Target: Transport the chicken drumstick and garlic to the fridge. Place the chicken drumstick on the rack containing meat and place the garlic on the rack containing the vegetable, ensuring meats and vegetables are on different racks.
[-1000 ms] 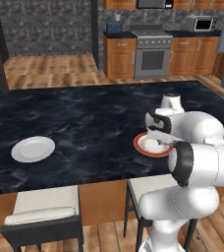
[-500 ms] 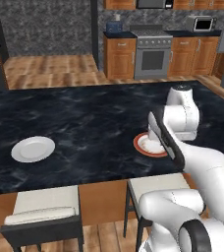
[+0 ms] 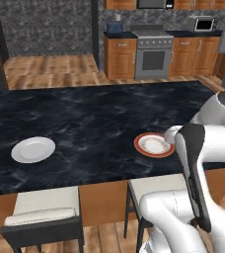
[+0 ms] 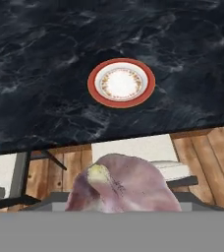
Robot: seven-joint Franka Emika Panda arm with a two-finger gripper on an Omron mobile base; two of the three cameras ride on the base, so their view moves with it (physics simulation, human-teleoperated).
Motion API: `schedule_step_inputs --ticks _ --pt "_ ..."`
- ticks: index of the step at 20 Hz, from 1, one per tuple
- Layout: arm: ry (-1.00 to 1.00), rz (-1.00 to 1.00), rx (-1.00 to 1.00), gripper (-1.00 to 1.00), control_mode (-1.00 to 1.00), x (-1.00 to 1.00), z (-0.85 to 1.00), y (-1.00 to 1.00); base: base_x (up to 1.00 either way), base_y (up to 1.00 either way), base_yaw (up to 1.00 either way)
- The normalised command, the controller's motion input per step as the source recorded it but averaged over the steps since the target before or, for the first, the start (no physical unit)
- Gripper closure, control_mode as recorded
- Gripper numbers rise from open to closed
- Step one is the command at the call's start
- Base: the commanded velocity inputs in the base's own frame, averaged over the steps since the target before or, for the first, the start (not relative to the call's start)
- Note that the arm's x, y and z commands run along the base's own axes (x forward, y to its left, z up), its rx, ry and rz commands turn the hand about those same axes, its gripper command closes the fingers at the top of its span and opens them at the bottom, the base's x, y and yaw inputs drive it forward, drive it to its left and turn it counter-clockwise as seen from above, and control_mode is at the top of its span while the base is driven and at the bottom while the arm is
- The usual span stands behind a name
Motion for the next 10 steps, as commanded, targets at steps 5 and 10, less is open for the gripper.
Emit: schedule_step_inputs --ticks 5,10 --pt "-0.13 0.01 0.02 1.0 -1.0 -0.9 0.98 0.16 0.0 0.0 0.0" --pt "-0.1 0.0 0.0 1.0 -1.0 -0.64 0.89 0.13 0.0 0.0 0.0"
